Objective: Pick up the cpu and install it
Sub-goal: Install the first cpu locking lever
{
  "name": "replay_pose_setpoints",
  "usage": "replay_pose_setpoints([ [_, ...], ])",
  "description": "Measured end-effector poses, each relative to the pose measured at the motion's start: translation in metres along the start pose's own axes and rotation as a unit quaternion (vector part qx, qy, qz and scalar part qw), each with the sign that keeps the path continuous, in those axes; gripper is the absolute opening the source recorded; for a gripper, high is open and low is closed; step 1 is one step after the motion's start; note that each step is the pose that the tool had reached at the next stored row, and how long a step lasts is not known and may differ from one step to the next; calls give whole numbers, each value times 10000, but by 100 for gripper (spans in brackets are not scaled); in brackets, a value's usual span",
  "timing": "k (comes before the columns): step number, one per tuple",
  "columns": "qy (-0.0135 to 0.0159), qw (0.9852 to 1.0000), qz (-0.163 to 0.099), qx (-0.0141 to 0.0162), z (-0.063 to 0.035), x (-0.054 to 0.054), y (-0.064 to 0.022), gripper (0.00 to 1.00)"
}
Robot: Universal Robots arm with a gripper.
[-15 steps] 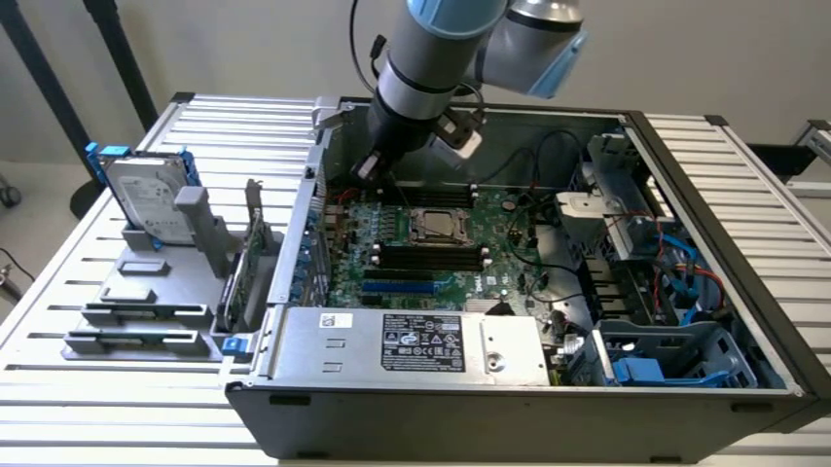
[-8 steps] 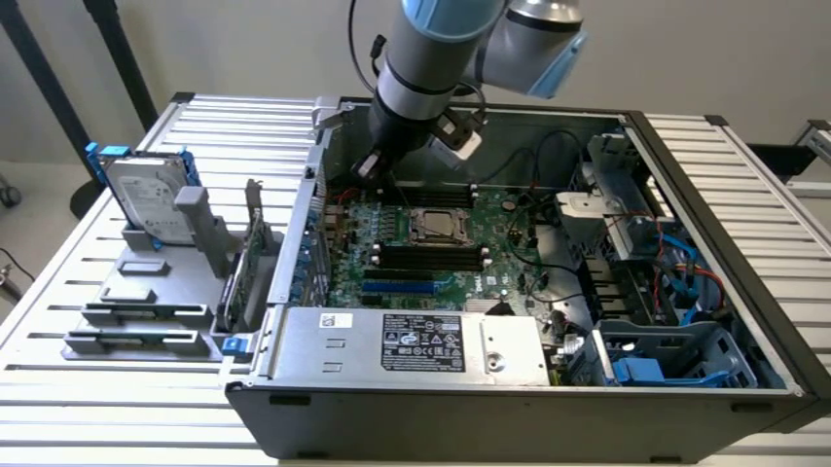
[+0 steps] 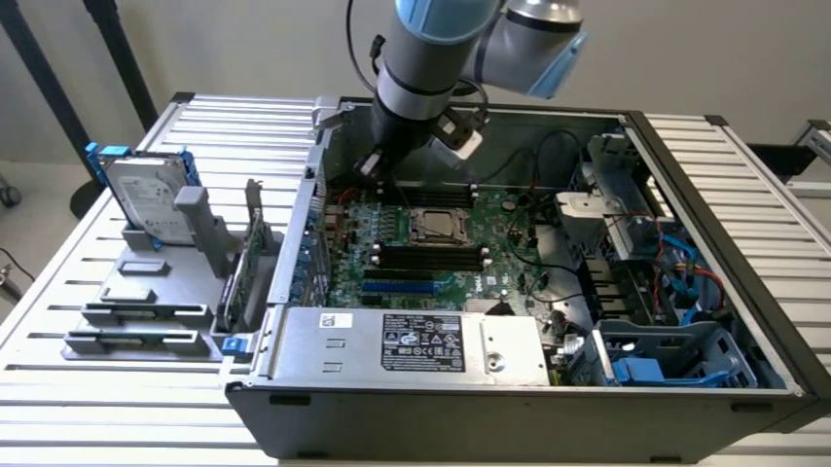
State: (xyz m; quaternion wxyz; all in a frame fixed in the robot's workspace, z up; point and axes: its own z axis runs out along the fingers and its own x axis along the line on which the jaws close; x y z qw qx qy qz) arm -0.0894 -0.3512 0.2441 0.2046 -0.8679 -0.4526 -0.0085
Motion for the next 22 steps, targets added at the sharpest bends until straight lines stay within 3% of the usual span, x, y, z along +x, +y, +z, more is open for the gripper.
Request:
replay_pose_setpoints([
  [4, 130, 9999, 8, -43, -1, 0, 0, 11],
  [7, 209, 9997, 19, -95, -4, 1, -1, 11],
  [15, 328, 9991, -12, -259, -49, 22, -1, 11],
  [17, 365, 9988, -37, -314, -51, 29, 8, 11],
  [20, 440, 9979, -99, -456, -51, 34, 15, 11],
  [22, 457, 9975, -123, -527, -44, 36, 24, 11],
])
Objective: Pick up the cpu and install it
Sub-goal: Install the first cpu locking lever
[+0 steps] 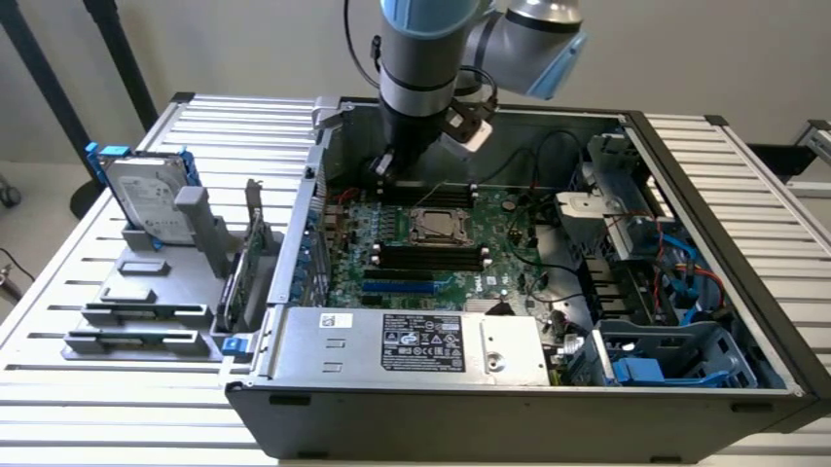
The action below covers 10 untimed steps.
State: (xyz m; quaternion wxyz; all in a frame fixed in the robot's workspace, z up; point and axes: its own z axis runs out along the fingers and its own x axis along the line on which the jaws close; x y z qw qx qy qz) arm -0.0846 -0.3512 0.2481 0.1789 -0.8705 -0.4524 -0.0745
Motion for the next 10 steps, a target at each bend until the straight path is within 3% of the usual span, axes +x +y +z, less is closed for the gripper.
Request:
replay_pose_setpoints([
  [5, 44, 9999, 33, -99, 40, -11, 13, 11],
  [10, 121, 9994, 234, -215, 82, -25, 24, 11],
])
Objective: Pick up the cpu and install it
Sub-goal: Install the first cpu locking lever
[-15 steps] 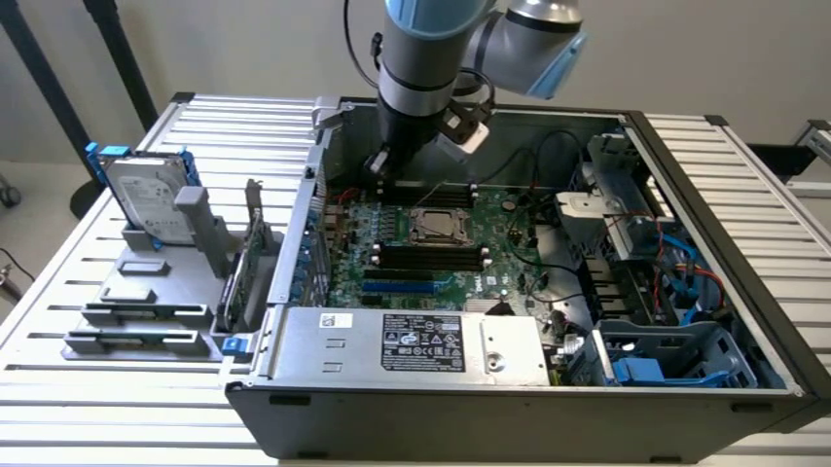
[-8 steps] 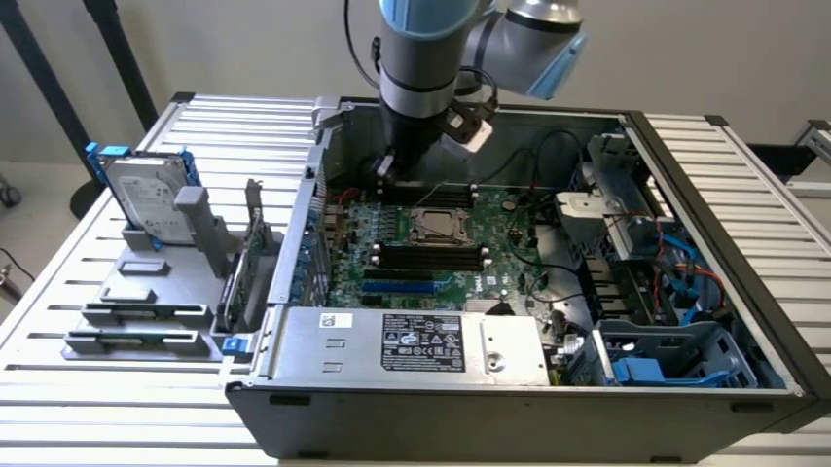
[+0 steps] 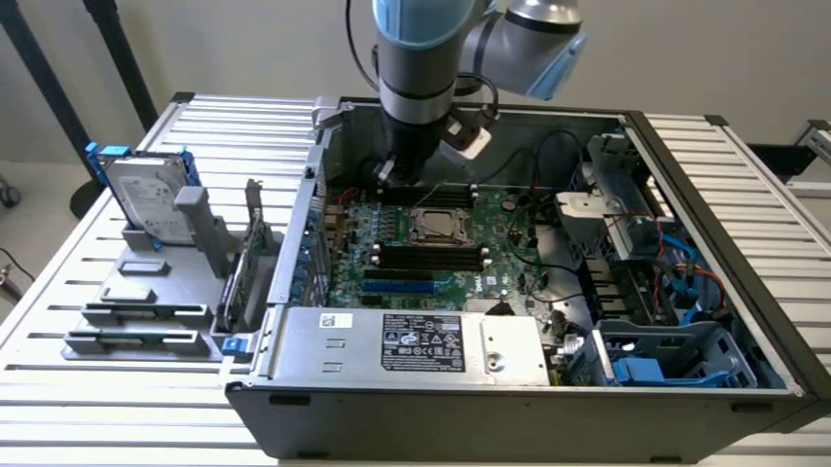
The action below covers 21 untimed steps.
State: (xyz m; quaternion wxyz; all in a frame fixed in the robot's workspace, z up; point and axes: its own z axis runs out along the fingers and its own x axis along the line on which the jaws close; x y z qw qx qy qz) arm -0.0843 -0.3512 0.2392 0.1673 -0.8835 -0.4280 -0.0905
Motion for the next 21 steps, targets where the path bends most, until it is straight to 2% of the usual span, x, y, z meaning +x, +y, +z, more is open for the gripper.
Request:
replay_pose_setpoints([
  [3, 30, 9999, 101, -76, 20, -6, 5, 11],
  [5, 21, 9998, 122, -125, 33, -6, 4, 11],
  [10, 4, 9997, 120, -192, 90, 13, -12, 11],
  [17, -100, 9994, 101, -321, 185, 51, -46, 11],
  [21, -135, 9992, 93, -371, 240, 41, -43, 11],
])
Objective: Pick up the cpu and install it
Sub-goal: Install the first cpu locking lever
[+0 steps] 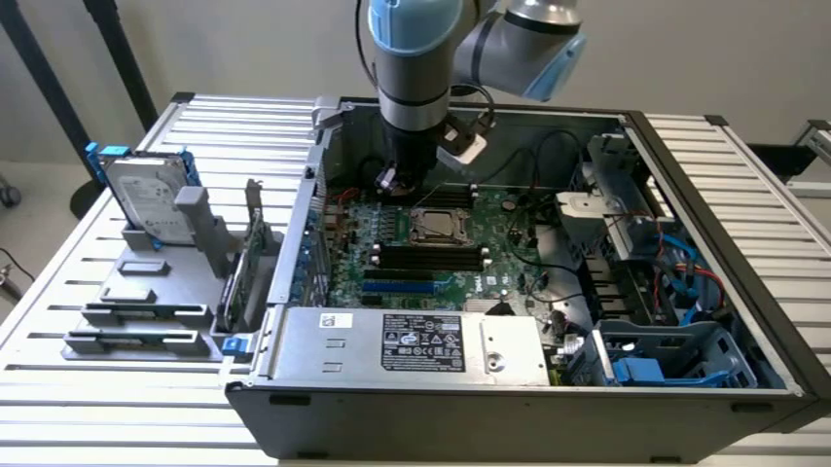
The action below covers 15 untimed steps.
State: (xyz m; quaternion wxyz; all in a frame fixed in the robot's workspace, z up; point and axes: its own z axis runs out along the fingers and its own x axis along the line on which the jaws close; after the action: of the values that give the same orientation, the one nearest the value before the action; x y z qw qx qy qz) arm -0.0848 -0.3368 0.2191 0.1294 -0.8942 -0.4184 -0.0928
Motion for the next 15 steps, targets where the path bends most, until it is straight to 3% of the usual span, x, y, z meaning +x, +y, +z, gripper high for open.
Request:
replay_pose_setpoints([
  [6, 3, 10000, -19, -64, 78, -22, 11, 11],
  [11, 11, 10000, -28, -90, 145, -23, 7, 11],
  [15, -8, 9999, -31, -112, 170, -14, -2, 11],
])
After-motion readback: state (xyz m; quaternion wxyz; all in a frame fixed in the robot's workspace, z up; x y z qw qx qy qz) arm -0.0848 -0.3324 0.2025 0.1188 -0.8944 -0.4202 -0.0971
